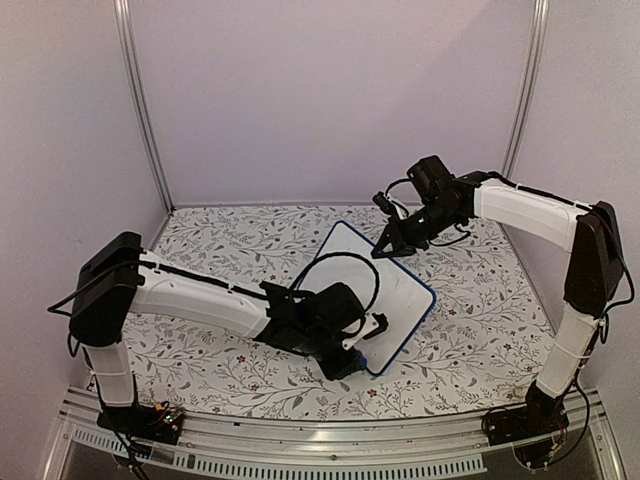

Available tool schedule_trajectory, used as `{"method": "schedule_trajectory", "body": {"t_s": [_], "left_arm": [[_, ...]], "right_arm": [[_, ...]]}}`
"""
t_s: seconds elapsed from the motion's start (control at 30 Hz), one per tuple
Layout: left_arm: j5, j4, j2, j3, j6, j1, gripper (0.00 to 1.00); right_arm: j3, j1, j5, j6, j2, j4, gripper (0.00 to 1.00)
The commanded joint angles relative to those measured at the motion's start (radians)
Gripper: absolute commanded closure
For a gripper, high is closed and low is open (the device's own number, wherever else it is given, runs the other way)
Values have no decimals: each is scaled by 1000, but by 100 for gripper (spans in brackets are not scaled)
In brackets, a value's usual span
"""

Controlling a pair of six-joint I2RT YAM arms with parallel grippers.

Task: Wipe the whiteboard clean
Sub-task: Erase the whiteboard from the whiteboard stand.

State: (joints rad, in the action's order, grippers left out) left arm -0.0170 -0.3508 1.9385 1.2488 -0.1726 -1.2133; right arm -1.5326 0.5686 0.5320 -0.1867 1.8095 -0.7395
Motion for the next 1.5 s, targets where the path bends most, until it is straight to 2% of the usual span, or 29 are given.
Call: {"method": "schedule_trajectory", "body": {"t_s": [0.0, 0.17, 0.43, 0.97, 1.47], "left_arm": [[49, 90, -110, -24, 24, 7, 100], [45, 143, -146, 7, 38, 7, 100], [81, 106, -7, 68, 11, -5, 100], [45, 62, 31, 10, -47, -59, 100], [115, -4, 23, 5, -27, -63, 100]], "right_arm": [[14, 34, -30, 3, 47, -93, 100], [15, 34, -32, 1, 42, -92, 100], [22, 36, -33, 0, 38, -90, 100], [15, 36, -33, 2, 44, -91, 100], [12, 37, -35, 0, 46, -95, 100]]}}
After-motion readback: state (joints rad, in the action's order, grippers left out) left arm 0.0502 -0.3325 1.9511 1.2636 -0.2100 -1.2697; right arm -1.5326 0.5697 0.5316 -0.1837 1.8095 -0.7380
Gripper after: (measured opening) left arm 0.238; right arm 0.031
